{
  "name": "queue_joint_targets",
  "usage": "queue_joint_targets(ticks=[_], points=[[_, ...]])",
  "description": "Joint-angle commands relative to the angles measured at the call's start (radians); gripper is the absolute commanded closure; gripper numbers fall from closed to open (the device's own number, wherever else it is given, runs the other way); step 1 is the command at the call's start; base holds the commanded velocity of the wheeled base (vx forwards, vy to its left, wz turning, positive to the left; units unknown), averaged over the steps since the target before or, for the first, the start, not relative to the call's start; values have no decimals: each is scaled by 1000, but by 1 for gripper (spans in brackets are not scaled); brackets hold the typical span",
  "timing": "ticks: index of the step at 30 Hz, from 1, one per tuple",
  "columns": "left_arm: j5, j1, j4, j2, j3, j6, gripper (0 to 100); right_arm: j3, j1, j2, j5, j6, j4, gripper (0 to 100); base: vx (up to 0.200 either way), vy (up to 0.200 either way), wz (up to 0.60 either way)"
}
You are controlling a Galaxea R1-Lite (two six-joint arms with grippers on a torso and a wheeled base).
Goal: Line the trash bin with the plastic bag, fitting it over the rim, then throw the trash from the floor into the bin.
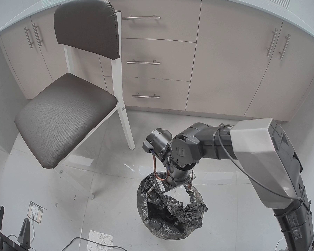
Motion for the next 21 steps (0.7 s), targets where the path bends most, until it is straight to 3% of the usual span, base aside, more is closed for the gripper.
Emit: queue_joint_targets(ticks=[1, 21], points=[[0, 0, 0, -10, 15, 0, 0, 0, 17, 37, -4, -4, -20, 100, 0, 0, 0], [0, 0, 0, -10, 15, 0, 0, 0, 34, 60, -37, -16, -82, 100, 0, 0, 0]])
